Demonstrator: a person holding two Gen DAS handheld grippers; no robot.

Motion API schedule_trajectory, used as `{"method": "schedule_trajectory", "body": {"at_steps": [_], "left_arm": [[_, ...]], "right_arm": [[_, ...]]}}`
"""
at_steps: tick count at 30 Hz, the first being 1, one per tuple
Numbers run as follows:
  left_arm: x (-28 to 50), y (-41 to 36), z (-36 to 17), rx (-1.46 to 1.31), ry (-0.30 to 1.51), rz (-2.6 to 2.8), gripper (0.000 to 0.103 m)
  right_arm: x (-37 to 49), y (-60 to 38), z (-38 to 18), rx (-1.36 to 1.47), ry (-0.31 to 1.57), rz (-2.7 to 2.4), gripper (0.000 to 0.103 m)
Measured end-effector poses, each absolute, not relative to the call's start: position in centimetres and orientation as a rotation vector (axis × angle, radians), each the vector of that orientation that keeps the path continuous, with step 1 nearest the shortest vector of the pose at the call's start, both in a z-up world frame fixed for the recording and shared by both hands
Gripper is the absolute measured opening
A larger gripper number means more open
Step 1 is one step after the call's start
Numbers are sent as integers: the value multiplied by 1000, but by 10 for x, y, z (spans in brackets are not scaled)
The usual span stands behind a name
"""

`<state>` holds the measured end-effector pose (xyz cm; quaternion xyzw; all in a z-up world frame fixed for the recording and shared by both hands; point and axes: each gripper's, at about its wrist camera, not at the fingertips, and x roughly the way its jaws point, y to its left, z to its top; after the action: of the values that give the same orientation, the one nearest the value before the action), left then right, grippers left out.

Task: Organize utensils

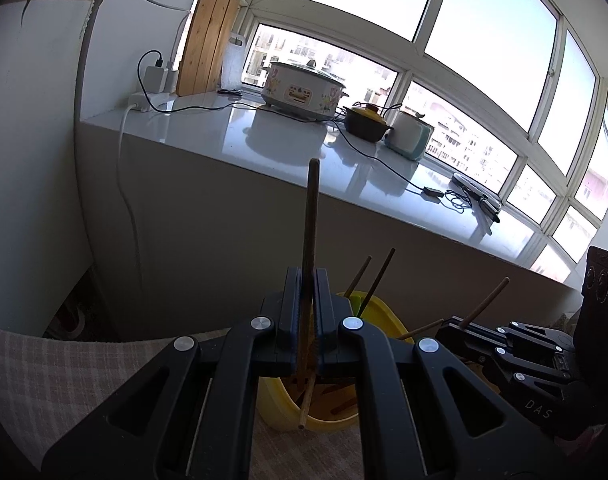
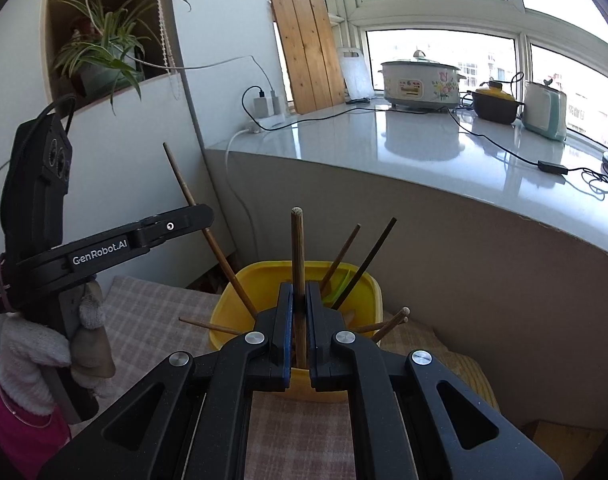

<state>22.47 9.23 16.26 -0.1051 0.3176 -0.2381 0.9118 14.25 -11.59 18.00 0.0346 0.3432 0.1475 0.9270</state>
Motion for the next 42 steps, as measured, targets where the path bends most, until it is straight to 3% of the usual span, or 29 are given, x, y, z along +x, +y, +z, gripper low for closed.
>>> {"method": "schedule_trajectory", "body": {"at_steps": [15,18,20,25,30,34,37,40,42], "left_arm": [[214,91,162,-217,663,-511,4],[209,90,163,-211,661,-515,10],[205,90,163,-209,660,-518,20],[196,92,164,-213,655,-527,20],[184,95,168,-196,642,-524,24],[174,100,171,-182,625,-510,27],[165,105,172,-171,613,-496,39],[152,108,171,-152,603,-485,44],[143,110,170,-136,595,-468,63]], "right_arm": [[136,-115,176,51,714,260,5],[133,-115,177,49,714,253,5],[132,-116,177,50,716,250,5],[125,-116,177,48,711,243,21],[119,-114,178,36,706,239,22],[116,-114,179,44,699,237,29],[112,-114,178,44,697,237,31],[107,-113,178,36,692,237,35],[104,-113,179,32,681,231,40]]}}
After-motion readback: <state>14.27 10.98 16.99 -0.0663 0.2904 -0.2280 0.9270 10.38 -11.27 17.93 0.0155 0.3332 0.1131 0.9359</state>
